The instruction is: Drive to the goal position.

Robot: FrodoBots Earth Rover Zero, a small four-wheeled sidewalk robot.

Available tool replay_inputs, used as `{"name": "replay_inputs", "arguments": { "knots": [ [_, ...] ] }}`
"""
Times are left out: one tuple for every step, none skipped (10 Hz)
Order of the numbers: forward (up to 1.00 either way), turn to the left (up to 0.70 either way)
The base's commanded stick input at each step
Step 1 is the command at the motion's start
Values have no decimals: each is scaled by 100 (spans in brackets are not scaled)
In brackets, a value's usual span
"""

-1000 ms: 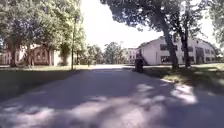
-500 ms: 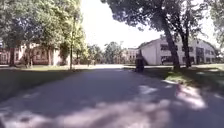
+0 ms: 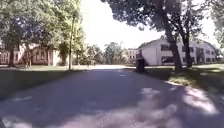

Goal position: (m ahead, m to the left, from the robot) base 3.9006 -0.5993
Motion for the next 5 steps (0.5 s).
{"name": "replay_inputs", "arguments": {
  "knots": [
    [45, 0],
    [45, 0],
    [45, 0],
    [45, 0],
    [45, 0]
  ]
}}
